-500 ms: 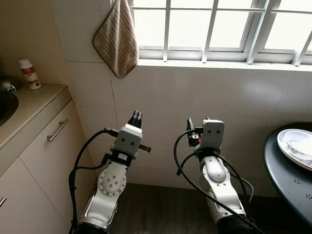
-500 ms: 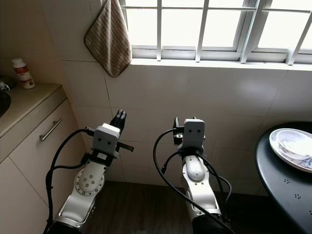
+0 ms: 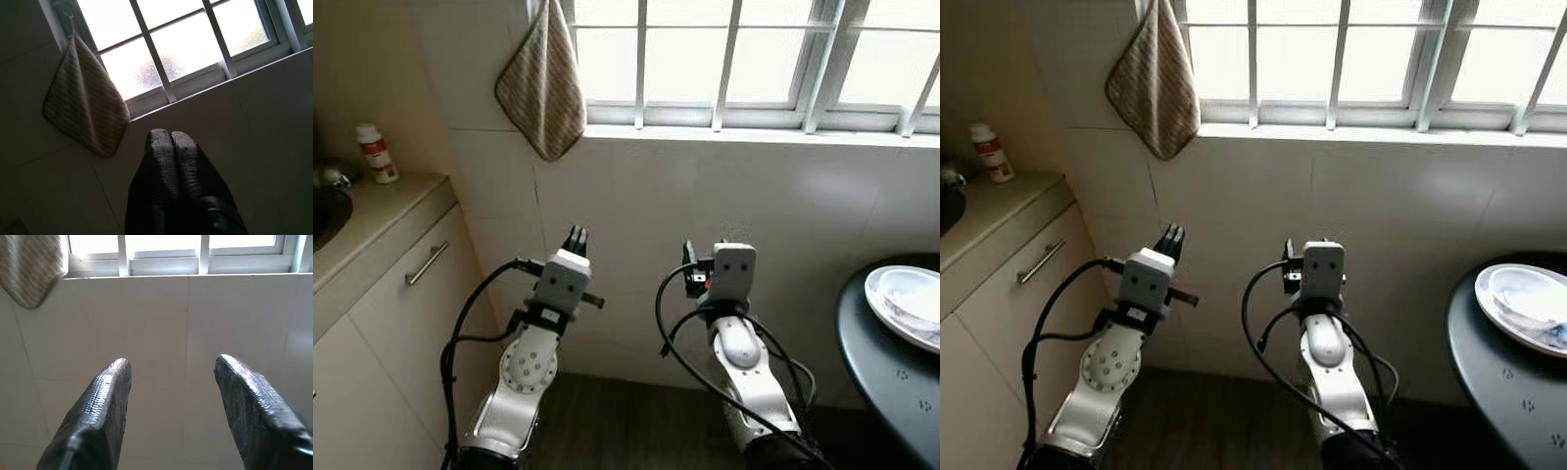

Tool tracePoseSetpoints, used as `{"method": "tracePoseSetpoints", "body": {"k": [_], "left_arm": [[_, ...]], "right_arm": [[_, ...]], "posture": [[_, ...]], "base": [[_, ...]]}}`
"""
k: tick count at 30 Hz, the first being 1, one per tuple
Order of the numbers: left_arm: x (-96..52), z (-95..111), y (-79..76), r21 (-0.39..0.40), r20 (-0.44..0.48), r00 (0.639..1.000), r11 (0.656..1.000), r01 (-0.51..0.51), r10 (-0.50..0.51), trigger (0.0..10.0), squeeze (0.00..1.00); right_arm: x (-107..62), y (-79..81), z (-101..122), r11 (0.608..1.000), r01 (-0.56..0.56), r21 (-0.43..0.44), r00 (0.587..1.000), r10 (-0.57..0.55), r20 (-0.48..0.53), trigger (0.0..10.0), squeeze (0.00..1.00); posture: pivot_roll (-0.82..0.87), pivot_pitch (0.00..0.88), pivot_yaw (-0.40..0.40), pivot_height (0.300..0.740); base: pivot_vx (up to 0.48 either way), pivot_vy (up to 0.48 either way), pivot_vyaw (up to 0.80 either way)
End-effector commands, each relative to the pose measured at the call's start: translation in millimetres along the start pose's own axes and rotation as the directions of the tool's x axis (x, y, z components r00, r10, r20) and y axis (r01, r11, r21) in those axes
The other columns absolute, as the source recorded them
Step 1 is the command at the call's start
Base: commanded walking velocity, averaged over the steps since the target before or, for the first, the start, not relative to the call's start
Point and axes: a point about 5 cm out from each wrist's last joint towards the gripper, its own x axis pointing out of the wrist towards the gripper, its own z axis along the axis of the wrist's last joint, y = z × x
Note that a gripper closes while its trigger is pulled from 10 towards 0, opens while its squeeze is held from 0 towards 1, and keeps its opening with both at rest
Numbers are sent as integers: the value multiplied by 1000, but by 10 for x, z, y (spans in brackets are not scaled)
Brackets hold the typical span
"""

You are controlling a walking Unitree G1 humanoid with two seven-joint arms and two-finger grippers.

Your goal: Kitchen organization

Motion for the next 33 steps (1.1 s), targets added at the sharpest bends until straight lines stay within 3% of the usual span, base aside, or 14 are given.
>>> {"method": "tracePoseSetpoints", "body": {"k": [1,7,20,27,33], "left_arm": [[10,3,-70,-9,-6,1000,1000,21,-21,10000,0],[13,7,-66,-15,-4,1000,1000,14,-15,10000,0],[-2,-28,-32,-43,-21,1000,999,-8,7,10000,0],[-4,-39,-27,-41,-28,1000,999,-7,6,10000,0],[-6,-41,-29,-44,-31,1000,999,-6,5,10000,0]], "right_arm": [[-3,-94,-28,999,29,-16,999,-29,-13,10000,0],[-5,-97,-34,999,30,-18,999,-31,-14,10000,0],[-16,-97,-53,999,30,-23,999,-31,-18,10000,0],[-12,-105,-82,999,44,17,998,-44,-47,10000,0],[-11,-103,-67,999,37,-23,999,-37,-29,10000,0]], "posture": [[29,0,-7,740],[28,0,-5,740],[28,0,-6,740],[28,0,-6,740],[28,0,-8,740]], "base": [[0,-480,0],[0,-480,0],[0,0,0],[315,0,-79],[316,0,-667]]}}
